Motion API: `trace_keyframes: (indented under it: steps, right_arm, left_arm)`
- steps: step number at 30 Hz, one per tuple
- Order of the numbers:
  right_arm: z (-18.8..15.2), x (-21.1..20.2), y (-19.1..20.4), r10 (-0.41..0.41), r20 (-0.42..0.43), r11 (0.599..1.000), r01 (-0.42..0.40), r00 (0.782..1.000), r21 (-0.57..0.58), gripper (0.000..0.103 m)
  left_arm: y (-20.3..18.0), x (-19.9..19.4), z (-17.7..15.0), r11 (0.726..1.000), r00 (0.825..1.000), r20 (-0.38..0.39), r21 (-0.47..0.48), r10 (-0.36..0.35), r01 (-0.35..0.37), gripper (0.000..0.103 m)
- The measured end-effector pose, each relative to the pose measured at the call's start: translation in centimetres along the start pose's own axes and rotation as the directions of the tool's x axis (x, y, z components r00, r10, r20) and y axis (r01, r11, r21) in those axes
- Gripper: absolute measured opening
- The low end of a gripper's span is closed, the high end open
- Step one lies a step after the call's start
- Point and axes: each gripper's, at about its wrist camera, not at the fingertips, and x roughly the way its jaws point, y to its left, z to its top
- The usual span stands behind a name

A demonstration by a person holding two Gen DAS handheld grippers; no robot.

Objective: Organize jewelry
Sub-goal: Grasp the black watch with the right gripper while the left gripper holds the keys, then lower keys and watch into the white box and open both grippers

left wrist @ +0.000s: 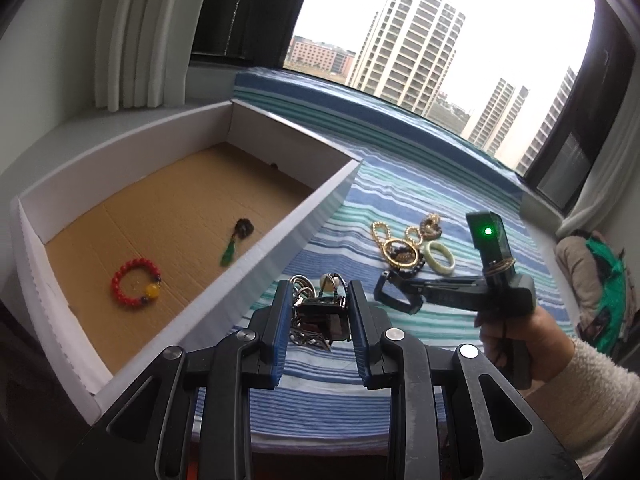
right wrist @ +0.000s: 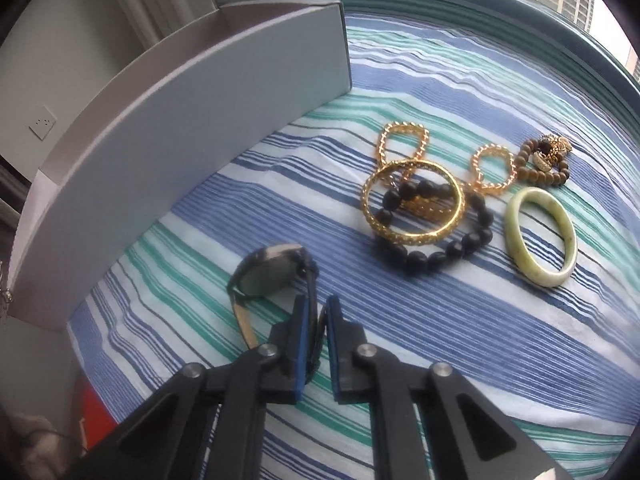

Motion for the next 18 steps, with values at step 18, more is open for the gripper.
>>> trace_keyframes:
  steps: [18]
  right_arm:
    - [17.4, -0.3, 15.4, 0.266, 0.159, 0.962, -0.251, 0.951, -0.11, 0.009]
  left_arm:
    - [13.3, 10.5, 9.1, 0.947, 0.967, -0.165, -0.224, 0.197, -0.231, 0.027]
